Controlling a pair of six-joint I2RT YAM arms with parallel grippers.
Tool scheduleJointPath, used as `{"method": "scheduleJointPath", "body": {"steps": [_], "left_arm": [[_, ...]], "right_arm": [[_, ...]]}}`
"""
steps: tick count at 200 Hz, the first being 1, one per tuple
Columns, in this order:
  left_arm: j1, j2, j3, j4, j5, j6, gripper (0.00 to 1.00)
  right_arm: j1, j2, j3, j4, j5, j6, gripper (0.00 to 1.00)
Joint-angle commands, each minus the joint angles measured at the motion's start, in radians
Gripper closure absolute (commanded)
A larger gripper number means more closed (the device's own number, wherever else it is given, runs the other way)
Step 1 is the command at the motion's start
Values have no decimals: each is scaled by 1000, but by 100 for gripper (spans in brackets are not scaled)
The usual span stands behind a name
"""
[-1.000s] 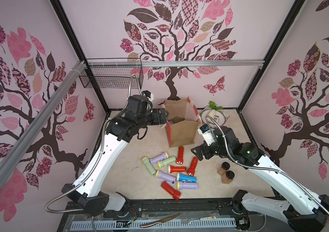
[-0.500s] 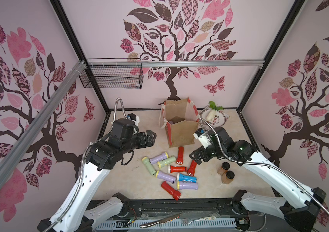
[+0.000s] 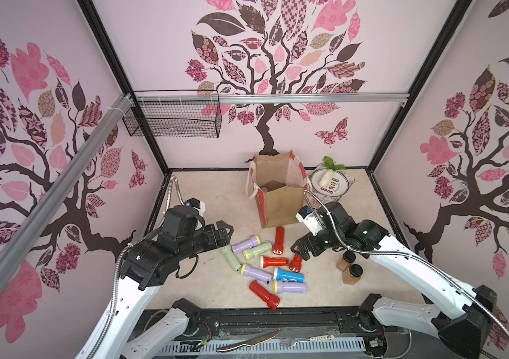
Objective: Put the flashlights into the tote bags
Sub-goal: Pick up the flashlight from the center of the board.
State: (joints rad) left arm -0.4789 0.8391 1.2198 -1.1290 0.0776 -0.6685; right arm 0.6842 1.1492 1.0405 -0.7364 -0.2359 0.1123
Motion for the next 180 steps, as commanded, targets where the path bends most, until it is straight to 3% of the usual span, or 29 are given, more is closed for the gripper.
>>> {"method": "scheduleJointPath", "body": {"steps": [1, 83, 180], "left_arm": [[9, -30, -66, 2, 9, -46, 8], [14, -91, -225, 48, -24, -137, 9], [14, -73, -362, 213, -14, -194, 10]], "right_arm": [[5, 25, -11, 15, -27, 0, 0], [18, 68, -81, 45, -85, -20, 2], [17, 230, -12, -35, 73, 157, 3]]}}
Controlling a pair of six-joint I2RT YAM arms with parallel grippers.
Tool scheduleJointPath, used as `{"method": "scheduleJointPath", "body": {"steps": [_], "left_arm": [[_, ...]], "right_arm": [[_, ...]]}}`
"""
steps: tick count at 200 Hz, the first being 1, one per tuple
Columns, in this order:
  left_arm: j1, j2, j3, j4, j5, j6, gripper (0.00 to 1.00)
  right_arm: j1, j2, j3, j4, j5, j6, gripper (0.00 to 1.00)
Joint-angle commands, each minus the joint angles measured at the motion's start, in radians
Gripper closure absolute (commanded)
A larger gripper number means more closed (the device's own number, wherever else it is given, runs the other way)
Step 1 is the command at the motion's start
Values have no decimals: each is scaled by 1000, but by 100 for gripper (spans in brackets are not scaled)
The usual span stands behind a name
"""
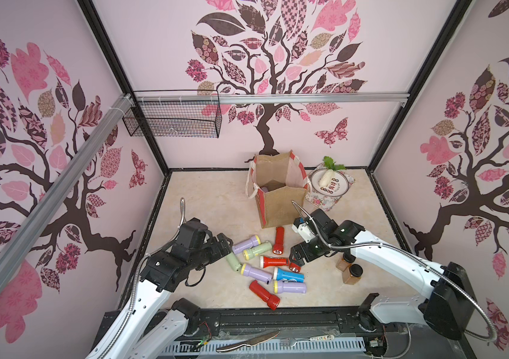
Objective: Put the flashlights into the tote bags
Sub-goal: Pick up the flashlight from the center of the board.
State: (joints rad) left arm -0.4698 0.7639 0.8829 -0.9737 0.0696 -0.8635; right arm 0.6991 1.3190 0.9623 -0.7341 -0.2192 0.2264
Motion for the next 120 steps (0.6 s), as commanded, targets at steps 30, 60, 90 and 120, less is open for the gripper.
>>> {"method": "scheduleJointPath", "body": {"steps": [30, 60, 90, 120], "left_arm": [[5, 3, -21, 61, -33, 26, 10], [5, 18, -15, 67, -39, 49, 10], [5, 24, -16, 90, -45, 63, 10], [6, 50, -6, 114, -48, 97, 10]], "right_arm": [[-23, 142, 125, -26, 60, 78, 2], [-79, 243, 189, -52, 16, 122, 2], [-109, 276, 189, -48, 3, 155, 3], [-120, 304, 181, -47, 22, 177, 4]]}}
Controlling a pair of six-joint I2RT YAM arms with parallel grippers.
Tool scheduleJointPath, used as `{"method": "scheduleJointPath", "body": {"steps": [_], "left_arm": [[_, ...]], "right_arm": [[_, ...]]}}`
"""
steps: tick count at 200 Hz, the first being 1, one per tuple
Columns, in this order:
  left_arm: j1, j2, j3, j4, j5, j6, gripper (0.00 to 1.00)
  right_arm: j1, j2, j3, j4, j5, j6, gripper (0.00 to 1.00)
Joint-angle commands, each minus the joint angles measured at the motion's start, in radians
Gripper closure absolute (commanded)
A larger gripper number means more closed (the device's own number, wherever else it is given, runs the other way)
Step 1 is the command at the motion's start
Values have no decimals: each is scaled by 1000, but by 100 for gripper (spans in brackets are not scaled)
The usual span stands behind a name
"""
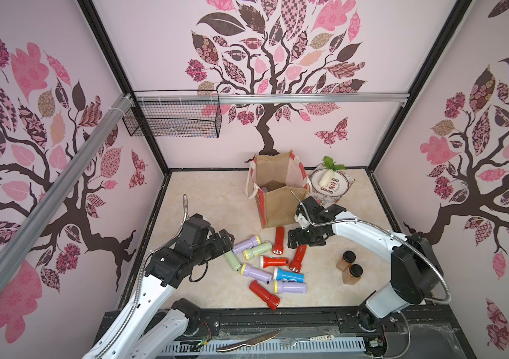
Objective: Put the flashlights into the tote bags
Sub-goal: Pick up the flashlight from the center of the board.
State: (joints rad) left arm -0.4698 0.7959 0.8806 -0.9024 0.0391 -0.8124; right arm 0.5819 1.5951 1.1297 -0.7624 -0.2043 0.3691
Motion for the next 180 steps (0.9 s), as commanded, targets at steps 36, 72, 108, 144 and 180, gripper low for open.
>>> {"method": "scheduleJointPath", "body": {"steps": [36, 72, 108, 144, 180], "left_arm": [[5, 47, -3, 78, 14, 95, 10], [6, 68, -23, 141, 68, 110, 10], [5, 96, -23, 155, 105, 117, 9], [5, 117, -9, 145, 131, 146, 9], [5, 114, -12, 136, 140, 165, 9]], "right_arm": [[-16, 72, 8, 5, 27, 66, 6], [-17, 110, 2, 12, 45, 108, 7], [-17, 133, -16, 51, 46, 167, 9], [-17, 149, -40, 82, 52, 210, 12], [-17, 161, -68, 114, 51, 244, 19]]}}
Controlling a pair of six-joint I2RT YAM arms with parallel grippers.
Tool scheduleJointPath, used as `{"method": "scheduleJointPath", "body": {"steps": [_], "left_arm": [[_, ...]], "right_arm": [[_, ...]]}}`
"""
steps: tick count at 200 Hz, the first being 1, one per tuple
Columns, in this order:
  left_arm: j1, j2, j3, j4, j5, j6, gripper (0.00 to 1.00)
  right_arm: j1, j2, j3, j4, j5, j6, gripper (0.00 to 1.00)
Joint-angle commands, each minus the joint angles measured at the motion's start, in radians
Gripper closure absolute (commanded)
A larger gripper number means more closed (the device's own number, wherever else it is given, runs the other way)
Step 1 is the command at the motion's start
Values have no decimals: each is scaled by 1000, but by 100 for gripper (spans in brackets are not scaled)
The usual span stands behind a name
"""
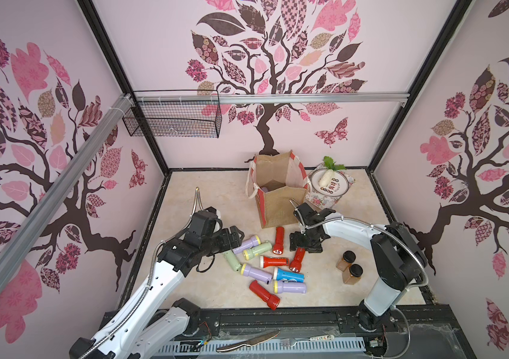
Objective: Put the flashlights into the tote bags
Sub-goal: Pick up the flashlight from the center of the board.
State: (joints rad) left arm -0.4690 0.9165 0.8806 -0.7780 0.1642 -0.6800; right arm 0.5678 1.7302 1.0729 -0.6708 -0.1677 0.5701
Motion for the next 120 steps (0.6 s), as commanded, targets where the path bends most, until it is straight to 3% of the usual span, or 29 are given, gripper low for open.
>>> {"method": "scheduleJointPath", "body": {"steps": [1, 80, 120], "left_arm": [[4, -7, -12, 11, 15, 32, 9], [6, -19, -23, 3, 18, 50, 9], [6, -20, -28, 2, 17, 51, 9]], "right_arm": [[-3, 25, -12, 23, 14, 45, 19], [-3, 50, -16, 43, 19, 69, 31], [-3, 54, -13, 37, 40, 63, 42]]}}
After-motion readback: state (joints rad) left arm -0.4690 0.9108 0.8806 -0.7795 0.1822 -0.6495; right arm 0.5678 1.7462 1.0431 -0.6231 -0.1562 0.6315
